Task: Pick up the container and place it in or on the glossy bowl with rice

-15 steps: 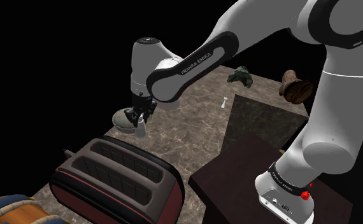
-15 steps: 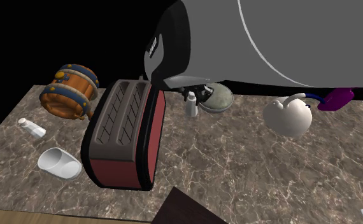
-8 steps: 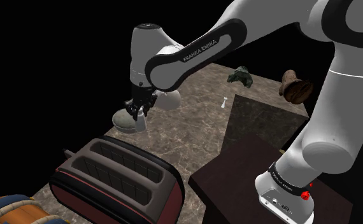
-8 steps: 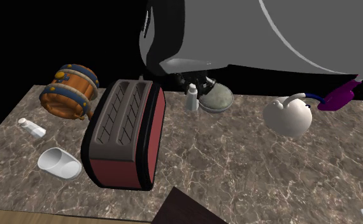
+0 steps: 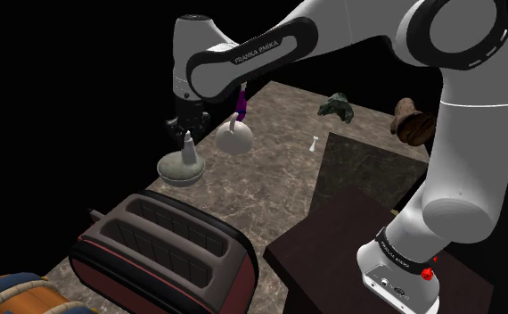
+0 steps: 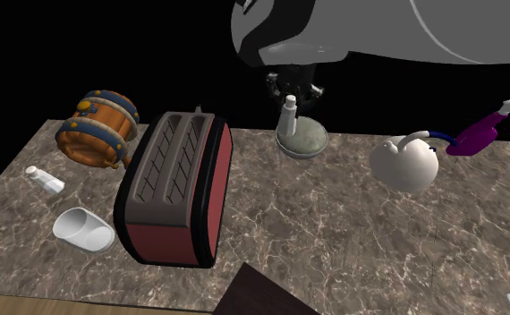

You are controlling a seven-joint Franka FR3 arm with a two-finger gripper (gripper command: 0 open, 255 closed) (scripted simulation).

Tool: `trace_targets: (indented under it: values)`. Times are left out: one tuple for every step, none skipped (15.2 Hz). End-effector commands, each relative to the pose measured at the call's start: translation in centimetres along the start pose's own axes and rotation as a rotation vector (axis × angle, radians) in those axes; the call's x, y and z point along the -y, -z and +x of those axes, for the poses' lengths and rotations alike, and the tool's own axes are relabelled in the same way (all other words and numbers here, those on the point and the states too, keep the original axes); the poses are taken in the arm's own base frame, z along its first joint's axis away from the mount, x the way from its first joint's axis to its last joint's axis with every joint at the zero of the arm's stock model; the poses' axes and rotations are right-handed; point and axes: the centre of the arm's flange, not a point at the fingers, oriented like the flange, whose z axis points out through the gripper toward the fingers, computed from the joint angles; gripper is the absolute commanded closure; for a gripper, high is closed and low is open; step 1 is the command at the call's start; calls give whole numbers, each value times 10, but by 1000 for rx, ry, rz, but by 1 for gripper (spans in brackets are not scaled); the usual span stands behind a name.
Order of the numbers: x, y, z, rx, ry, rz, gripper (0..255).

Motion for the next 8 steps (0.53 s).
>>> trace_targets:
  values:
    - [-8,0,26,1,0,-1,255]
    - [-11,1,39,1,0,-1,255]
    - [-15,1,51,1,0,-1,255]
    - [-18,2,64,1,0,-1,255]
    - [-22,3,77,1,0,-1,255]
    - [-26,3,89,1,0,-1,255]
    - [-29,4,101,1,0,-1,255]
    - [-29,-1,101,1,0,-1,255]
